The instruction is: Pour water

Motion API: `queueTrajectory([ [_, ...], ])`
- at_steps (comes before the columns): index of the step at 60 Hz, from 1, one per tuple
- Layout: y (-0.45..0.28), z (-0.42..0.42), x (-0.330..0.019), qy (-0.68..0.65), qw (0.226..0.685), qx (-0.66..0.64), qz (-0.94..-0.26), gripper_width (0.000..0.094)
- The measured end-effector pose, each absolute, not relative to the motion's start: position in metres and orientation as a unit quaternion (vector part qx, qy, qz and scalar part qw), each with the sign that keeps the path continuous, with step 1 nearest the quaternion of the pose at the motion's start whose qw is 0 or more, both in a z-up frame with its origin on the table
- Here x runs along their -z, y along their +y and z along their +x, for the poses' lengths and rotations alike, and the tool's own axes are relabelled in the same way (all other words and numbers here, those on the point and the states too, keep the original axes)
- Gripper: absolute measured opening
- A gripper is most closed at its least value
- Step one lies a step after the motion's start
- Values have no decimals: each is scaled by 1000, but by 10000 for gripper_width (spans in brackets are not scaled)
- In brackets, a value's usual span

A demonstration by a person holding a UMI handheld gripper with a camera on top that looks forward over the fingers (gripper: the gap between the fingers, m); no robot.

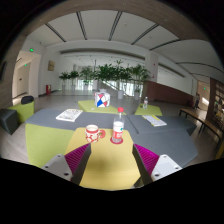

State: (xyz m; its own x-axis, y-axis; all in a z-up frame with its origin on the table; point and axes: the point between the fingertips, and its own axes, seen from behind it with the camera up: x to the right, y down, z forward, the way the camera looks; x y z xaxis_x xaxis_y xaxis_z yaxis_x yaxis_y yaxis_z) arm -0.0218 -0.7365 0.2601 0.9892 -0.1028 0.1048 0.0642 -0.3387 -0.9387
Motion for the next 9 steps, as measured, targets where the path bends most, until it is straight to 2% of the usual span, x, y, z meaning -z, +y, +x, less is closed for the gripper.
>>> queueTrajectory([
  [9, -739, -25, -265, 5, 581, 78, -810, 854],
])
